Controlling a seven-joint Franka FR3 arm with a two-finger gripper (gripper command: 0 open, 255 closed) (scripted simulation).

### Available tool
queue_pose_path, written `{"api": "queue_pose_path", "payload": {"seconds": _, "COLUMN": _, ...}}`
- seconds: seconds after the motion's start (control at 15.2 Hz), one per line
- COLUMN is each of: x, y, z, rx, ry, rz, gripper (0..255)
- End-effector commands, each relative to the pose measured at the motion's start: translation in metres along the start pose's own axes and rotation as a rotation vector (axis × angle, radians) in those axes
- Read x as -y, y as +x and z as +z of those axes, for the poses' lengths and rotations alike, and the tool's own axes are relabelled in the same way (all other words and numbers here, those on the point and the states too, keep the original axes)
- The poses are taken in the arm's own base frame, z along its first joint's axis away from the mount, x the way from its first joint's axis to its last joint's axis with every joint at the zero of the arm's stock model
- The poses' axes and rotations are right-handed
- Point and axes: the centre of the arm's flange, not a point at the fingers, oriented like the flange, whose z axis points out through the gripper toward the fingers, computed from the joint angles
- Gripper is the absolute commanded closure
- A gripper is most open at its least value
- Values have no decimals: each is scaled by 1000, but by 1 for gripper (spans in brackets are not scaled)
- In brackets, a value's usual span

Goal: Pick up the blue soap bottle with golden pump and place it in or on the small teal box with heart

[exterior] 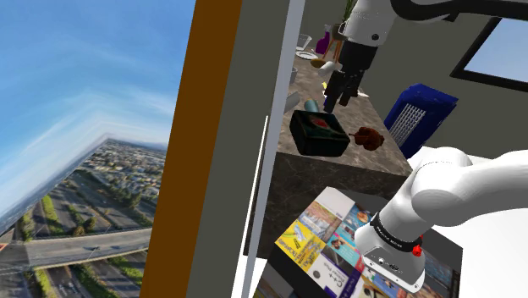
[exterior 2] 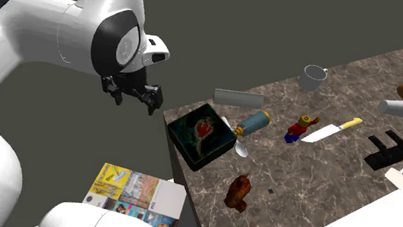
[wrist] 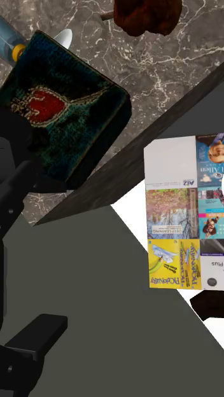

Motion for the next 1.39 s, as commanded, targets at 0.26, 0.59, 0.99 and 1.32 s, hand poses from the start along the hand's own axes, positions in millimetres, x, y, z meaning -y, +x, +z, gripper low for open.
{"api": "queue_pose_path", "payload": {"seconds": 0.26, "x": -33, "y": 31, "z": 22, "rx": -18, "ry": -11, "rz": 68, "gripper": 0}}
{"api": "queue_pose_path", "payload": {"seconds": 0.59, "x": -76, "y": 67, "z": 48, "rx": -40, "ry": -24, "rz": 153, "gripper": 0}}
{"api": "queue_pose_path", "payload": {"seconds": 0.99, "x": -133, "y": 106, "z": 77, "rx": -67, "ry": -40, "rz": 254, "gripper": 0}}
{"api": "queue_pose_path", "payload": {"seconds": 1.32, "x": -184, "y": 135, "z": 100, "rx": -89, "ry": -53, "rz": 339, "gripper": 0}}
